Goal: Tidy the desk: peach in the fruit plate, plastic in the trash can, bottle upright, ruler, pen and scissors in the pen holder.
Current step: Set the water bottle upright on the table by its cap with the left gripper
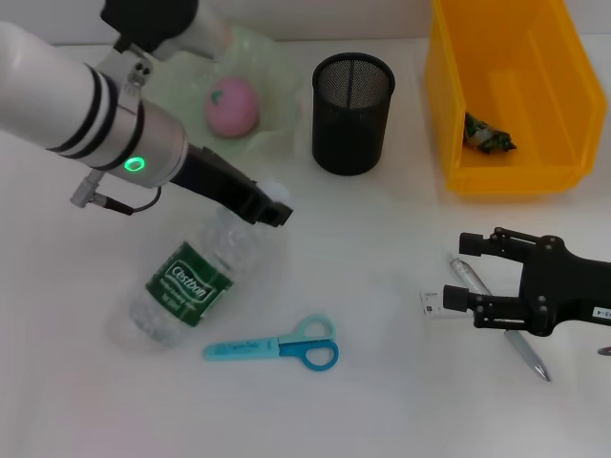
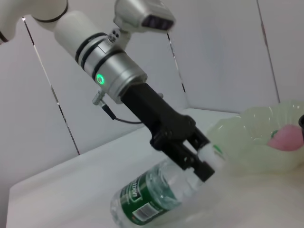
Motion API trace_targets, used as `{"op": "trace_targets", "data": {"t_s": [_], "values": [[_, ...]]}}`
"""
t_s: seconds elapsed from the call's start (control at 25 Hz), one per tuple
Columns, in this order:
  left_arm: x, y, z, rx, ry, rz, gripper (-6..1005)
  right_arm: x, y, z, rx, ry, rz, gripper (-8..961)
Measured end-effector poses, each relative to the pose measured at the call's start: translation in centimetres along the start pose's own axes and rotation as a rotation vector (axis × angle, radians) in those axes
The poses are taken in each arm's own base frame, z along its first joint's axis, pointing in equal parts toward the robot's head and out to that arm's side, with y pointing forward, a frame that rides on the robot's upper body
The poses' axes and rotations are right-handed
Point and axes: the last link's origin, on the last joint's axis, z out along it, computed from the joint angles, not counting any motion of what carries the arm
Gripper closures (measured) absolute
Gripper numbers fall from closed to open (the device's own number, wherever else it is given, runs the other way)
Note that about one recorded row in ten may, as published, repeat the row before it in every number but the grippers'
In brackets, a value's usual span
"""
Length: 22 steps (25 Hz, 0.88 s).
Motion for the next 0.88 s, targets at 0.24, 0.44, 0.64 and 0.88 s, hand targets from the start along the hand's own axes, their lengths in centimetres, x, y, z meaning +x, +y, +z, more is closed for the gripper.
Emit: {"op": "trace_targets", "data": {"t_s": [0.24,0.44,0.64,0.88], "values": [[-0.2,-0.5,-2.3,-0.070,0.191,0.021,542,0.0,0.1,0.6,-0.017,-0.011,0.018,113],[-1.2,-1.5,-3.9,-0.103,0.354,0.011,539,-0.1,0.1,0.8,-0.022,-0.017,0.024,113],[-3.3,-2.3,-5.0,-0.149,0.552,0.029,535,-0.2,0.0,1.1,-0.018,-0.018,0.028,113],[-5.3,-2.9,-4.9,-0.178,0.740,0.024,531,-0.5,-0.2,1.4,-0.024,-0.020,0.044,113]]}}
